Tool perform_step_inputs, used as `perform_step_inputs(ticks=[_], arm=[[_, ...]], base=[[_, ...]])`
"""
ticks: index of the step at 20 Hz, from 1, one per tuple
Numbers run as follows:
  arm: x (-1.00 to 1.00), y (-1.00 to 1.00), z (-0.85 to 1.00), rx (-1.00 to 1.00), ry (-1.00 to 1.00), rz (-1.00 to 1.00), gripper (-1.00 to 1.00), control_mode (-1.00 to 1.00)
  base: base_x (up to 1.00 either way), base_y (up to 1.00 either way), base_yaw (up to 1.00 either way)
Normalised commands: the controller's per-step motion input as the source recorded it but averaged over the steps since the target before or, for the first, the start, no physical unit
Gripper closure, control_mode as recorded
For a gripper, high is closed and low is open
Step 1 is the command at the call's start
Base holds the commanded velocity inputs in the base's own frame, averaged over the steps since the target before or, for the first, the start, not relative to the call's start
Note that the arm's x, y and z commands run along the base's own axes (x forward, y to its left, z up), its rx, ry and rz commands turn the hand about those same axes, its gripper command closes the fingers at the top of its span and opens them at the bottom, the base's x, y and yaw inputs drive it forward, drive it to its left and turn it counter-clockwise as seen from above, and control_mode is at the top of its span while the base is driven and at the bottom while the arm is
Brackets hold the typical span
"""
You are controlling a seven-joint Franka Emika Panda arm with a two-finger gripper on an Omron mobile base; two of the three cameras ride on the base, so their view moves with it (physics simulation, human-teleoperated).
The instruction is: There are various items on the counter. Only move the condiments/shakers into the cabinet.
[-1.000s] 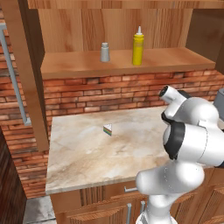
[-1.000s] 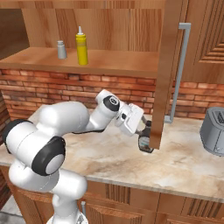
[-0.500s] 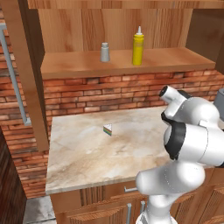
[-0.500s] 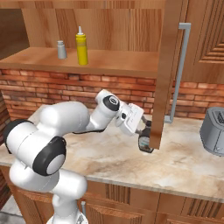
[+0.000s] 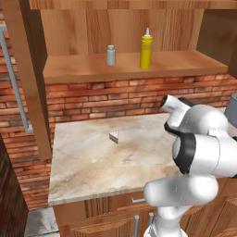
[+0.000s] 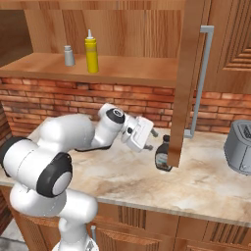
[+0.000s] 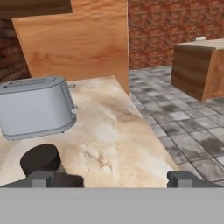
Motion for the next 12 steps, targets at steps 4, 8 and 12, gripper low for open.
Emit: perform_step_inputs(ticks=[4,8,12], arm=[[0.29,0.09,-0.14,-0.08,0.06,0.0,-1.0,-1.0],[0.31,0.0,-0.2,-0.06,0.1,0.0,-1.0,-1.0],[0.28,0.0,-0.22,-0.05,0.13,0.0,-1.0,-1.0]], base=[[0.0,0.0,0.0],[0.0,0.0,0.0],[0.0,0.0,0.0]])
